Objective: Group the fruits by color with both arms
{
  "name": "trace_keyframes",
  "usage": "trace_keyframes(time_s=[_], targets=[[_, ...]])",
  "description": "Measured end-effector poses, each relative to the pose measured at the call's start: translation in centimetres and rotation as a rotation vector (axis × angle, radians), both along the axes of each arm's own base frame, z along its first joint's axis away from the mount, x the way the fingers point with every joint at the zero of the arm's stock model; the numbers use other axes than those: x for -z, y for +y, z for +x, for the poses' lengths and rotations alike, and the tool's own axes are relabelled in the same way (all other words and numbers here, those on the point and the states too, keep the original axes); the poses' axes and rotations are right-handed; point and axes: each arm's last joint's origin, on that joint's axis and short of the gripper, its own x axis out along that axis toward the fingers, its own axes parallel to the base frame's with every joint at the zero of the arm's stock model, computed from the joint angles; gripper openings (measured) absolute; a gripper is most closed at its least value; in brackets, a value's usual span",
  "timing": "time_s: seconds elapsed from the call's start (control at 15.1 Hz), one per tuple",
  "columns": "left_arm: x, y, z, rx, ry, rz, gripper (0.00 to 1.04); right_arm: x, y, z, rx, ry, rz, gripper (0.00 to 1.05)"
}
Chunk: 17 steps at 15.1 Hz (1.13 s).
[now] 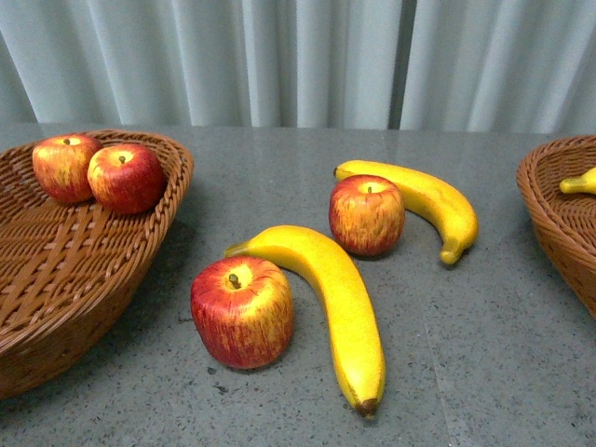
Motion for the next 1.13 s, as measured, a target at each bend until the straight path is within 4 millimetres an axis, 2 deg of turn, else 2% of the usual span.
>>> trace_keyframes(time_s=[1.13], targets=[[0.0, 0.0, 0.0, 0.0, 0.0, 0.0, 0.98, 0.0, 0.0, 0.0, 0.0, 0.0, 0.0, 0.98]])
